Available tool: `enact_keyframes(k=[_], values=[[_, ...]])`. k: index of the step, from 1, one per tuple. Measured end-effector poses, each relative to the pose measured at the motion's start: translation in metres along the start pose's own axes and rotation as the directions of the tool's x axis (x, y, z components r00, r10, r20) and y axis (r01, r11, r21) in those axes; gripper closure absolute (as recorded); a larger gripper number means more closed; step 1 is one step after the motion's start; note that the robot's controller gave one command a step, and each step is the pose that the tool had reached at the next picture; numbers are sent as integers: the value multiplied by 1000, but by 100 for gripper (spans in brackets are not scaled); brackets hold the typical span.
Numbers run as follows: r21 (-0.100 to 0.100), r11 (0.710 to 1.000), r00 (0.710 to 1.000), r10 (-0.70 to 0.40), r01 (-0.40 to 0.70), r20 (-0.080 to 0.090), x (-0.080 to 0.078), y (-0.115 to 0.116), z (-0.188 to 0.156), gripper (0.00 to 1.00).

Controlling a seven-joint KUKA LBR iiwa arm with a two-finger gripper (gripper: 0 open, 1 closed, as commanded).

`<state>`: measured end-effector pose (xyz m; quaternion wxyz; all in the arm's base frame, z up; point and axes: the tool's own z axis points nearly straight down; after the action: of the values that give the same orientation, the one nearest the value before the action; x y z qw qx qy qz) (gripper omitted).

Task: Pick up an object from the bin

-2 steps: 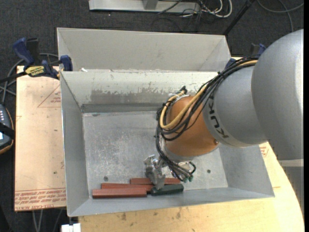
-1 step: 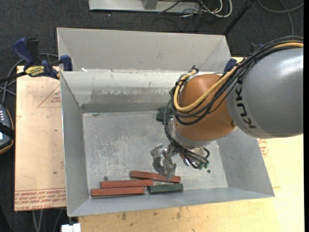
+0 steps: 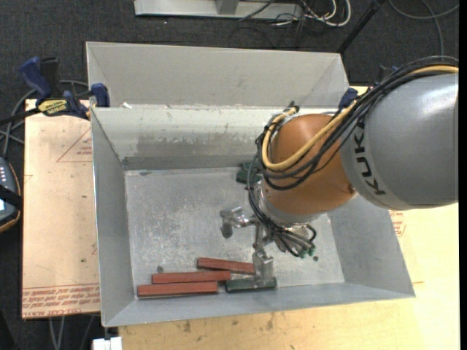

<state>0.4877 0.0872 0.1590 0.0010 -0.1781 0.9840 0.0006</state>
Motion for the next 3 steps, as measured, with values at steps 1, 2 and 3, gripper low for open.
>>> enact_keyframes(k=[1,2,3], values=[[-1,988,988,152,-152,-9,-6,-20,92,0],[0,996,996,-87,87,0,-4,-48,88,0],[2,996,996,-88,88,2,-6,-48,86,100]])
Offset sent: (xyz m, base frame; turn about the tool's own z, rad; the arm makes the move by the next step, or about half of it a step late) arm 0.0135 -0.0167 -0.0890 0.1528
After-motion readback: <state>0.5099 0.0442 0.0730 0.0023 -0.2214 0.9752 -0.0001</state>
